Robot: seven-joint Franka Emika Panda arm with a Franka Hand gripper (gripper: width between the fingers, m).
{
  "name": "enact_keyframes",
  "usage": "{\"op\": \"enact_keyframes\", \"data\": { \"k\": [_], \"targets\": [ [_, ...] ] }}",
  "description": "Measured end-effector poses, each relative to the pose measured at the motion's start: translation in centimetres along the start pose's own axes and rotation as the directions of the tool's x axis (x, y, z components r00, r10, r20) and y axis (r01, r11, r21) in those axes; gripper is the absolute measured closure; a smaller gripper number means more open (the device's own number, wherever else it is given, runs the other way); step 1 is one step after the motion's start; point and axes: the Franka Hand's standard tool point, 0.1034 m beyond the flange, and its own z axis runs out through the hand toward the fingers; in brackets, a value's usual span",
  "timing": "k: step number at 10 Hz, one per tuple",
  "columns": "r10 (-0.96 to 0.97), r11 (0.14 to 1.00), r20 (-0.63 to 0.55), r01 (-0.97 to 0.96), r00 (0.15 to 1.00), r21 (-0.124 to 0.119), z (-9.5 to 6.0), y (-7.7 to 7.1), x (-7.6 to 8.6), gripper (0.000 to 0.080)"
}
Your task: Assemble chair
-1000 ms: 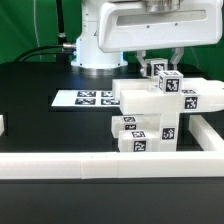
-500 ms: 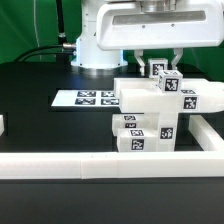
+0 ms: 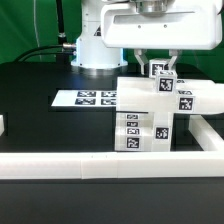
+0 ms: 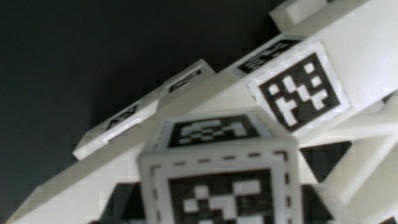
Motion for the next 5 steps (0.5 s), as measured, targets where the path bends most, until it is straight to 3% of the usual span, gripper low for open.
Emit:
{"op": "enact_keyframes", "data": {
  "k": [5],
  "targets": [
    [0.322, 0.947, 0.022, -0.322, 0.947, 0.014, 0.12, 0.0, -0.07, 0.0517]
  ]
}}
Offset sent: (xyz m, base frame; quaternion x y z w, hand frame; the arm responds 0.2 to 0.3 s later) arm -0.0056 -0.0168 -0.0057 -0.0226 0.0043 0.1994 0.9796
